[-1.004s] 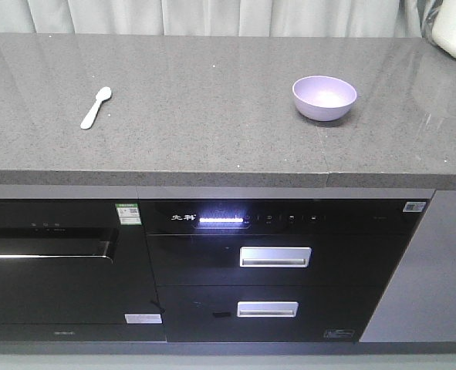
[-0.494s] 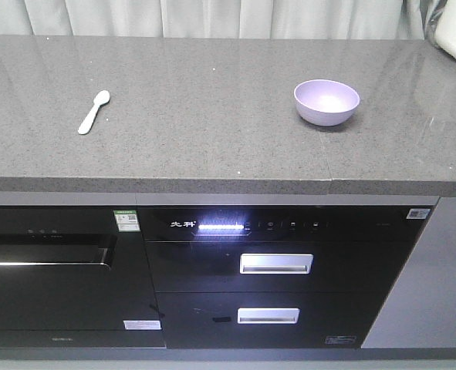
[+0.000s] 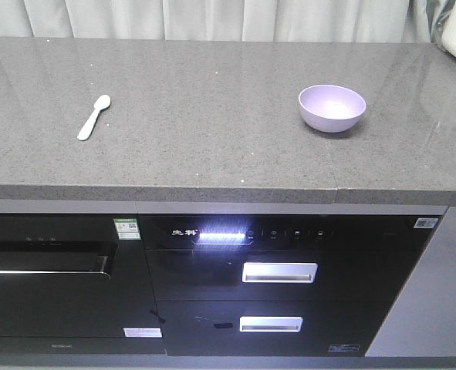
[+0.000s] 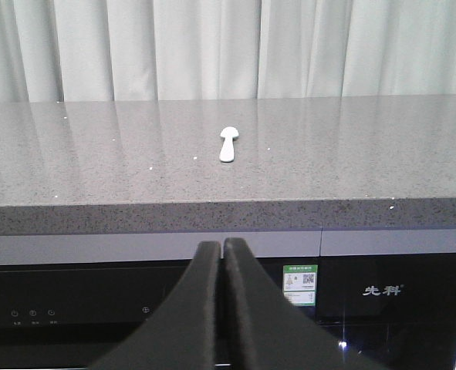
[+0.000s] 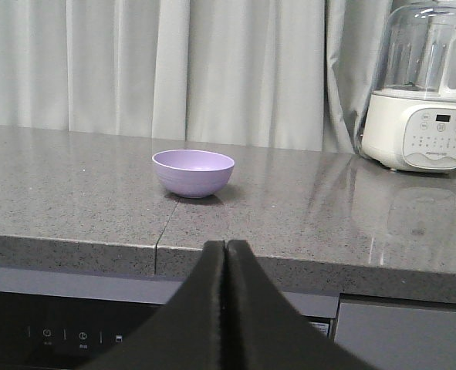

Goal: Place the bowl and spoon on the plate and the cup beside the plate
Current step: 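Drive up to the counter edge and stop in front of the items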

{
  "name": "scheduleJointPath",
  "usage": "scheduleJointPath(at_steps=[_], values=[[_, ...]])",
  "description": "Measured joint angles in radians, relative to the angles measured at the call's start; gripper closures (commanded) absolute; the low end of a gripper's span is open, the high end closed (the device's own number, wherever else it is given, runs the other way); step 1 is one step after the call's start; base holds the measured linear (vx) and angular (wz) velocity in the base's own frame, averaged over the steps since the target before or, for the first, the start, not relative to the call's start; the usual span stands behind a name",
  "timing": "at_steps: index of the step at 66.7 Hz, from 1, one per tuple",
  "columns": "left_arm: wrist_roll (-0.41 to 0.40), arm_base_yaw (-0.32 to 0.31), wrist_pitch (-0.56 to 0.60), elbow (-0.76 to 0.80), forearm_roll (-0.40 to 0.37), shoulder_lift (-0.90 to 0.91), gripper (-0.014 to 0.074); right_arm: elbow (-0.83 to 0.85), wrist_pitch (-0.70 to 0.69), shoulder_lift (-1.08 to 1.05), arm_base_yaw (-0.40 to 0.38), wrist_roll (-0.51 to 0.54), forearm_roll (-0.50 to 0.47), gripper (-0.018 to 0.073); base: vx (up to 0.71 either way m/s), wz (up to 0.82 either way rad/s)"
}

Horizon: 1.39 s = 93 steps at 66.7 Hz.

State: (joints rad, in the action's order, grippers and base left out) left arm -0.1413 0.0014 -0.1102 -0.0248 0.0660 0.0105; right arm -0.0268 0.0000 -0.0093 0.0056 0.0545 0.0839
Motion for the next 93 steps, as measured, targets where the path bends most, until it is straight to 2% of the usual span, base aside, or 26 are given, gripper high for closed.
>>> scheduleJointPath(at_steps=[93], values=[[0.0,0.0,0.0,0.0,0.0,0.0,0.0603,0.0,0.0,0.0,0.0,0.0,0.0,0.0564,0.07,-0.01]])
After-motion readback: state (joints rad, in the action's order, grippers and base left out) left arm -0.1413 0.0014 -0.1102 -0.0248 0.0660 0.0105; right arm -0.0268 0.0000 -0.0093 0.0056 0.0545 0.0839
